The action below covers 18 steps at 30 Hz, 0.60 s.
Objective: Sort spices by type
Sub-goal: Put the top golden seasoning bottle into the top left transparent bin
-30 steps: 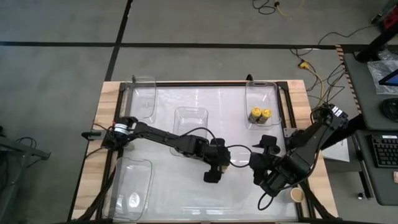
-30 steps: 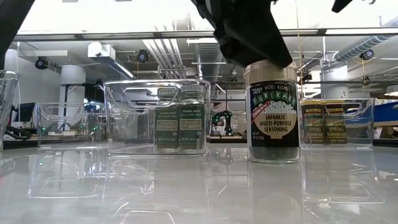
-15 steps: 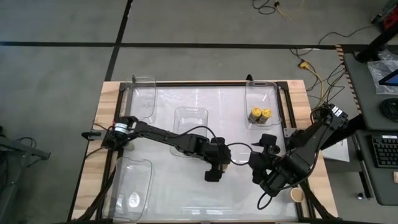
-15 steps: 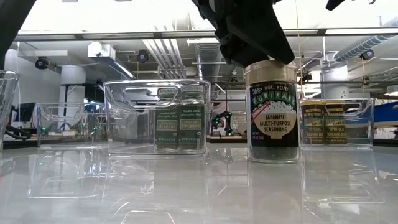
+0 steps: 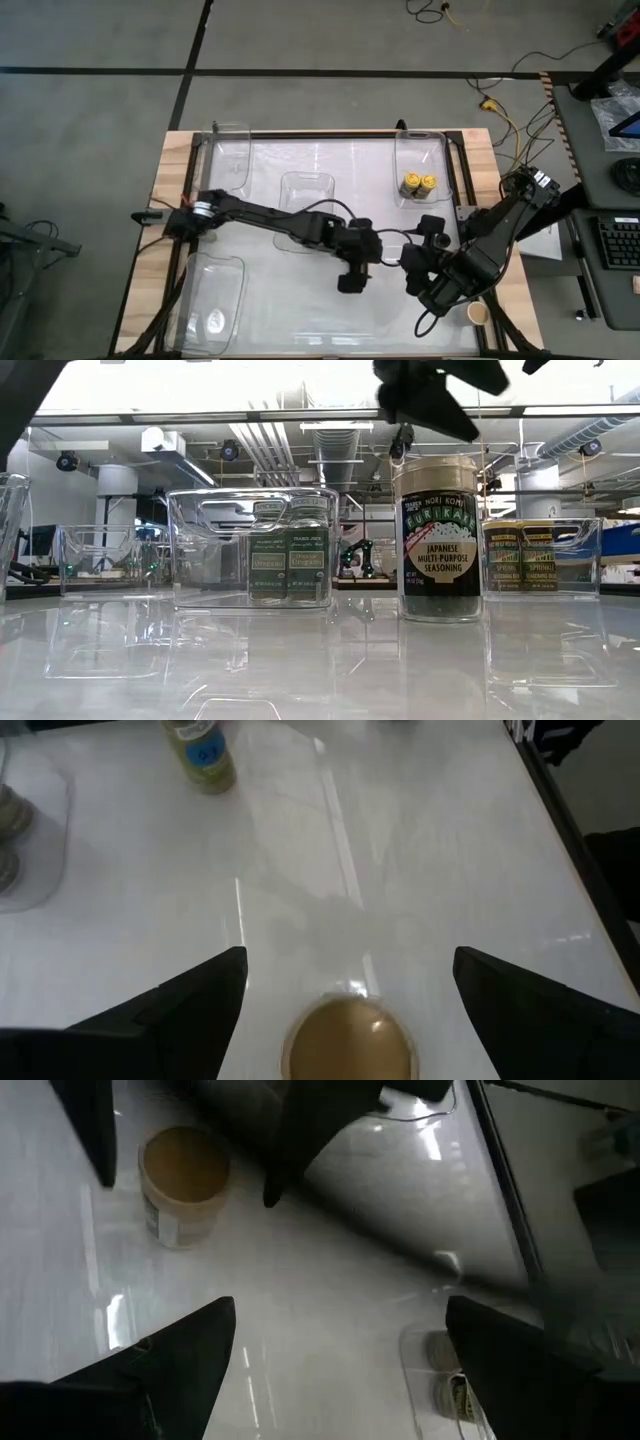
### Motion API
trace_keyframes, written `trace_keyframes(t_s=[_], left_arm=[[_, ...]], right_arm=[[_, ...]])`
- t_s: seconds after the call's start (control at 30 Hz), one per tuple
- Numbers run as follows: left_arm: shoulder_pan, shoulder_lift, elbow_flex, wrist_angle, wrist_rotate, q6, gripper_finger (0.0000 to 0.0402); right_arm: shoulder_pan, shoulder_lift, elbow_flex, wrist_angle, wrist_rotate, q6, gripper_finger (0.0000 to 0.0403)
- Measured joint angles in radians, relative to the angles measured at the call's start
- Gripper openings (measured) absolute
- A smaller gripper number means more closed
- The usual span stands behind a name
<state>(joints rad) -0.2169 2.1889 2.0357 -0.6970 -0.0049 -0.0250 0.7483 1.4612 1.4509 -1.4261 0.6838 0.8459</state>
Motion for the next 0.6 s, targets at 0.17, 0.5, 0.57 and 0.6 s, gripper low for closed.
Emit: trace_keyframes(t_s=[0.17, 0.5, 0.57, 0.6], left_arm=[[-0.002, 0.16, 0.268, -0.177, 0.049, 0.026, 0.0339], [-0.007, 0.111, 0.206, -0.205, 0.012, 0.04, 0.0339], [-0.007, 0.11, 0.206, -0.206, 0.01, 0.056, 0.034], [-0.008, 0.11, 0.206, -0.213, 0.01, 0.059, 0.0342]], right_arm=[[0.001, 0.0, -0.001, -0.009, -0.011, 0.012, 0.0352], [0.032, -0.004, -0.001, -0.013, -0.062, 0.034, 0.0352], [0.031, -0.004, -0.001, -0.013, -0.056, 0.047, 0.0352], [0.031, -0.004, -0.001, -0.012, -0.055, 0.055, 0.0352]])
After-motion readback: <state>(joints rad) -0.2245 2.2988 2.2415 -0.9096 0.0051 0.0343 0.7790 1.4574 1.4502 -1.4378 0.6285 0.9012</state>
